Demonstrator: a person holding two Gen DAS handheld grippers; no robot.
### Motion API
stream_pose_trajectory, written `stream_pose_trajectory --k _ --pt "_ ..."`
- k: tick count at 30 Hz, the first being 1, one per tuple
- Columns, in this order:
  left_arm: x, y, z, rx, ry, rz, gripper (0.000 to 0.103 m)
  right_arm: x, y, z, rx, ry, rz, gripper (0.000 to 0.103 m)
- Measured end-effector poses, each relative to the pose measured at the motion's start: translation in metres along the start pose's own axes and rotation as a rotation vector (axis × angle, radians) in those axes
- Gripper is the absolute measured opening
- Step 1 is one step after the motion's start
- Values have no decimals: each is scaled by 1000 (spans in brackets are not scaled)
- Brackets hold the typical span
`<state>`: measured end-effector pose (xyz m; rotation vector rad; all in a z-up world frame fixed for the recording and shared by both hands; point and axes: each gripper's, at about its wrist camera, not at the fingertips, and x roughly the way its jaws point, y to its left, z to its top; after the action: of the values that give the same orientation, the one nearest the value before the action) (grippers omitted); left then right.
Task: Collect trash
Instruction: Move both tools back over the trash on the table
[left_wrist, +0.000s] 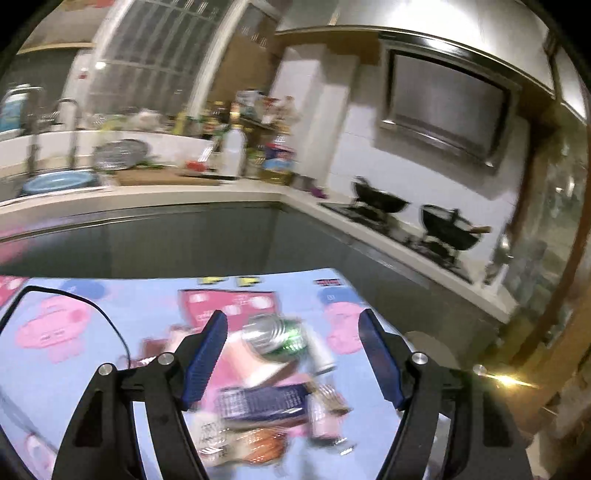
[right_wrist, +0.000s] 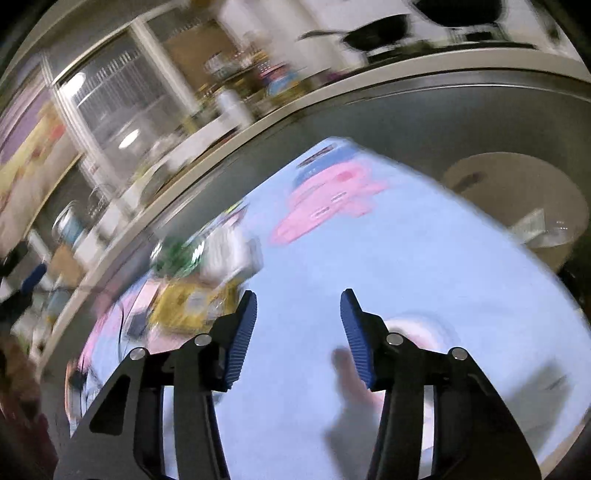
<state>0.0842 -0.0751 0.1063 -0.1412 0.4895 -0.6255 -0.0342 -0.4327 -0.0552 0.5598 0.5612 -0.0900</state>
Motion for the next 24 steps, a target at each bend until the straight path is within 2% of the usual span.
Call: stream_pose_trajectory --k 3,6,10,12,14,17,24 --pt "-17 31 -16 -17 27 62 73 10 40 -23 -87 69 71 45" --pt "-22 53 -39 -27 121 89 73 17 87 -49 -217 139 139 45" --pt "-17 64 -80 -33 280 52 72 29 132 -79 -373 219 176 45" --pt "-10 60 -104 -5 352 25 72 38 144 -85 -395 260 195 45" --pt "-3 54 -120 21 397 11 72 52 153 -87 -368 324 237 45" --pt "11 49 -139 46 464 -6 73 71 158 -79 -285 370 278 45" --pt "34 58 -164 -45 537 -6 73 114 156 -66 -108 414 260 46"
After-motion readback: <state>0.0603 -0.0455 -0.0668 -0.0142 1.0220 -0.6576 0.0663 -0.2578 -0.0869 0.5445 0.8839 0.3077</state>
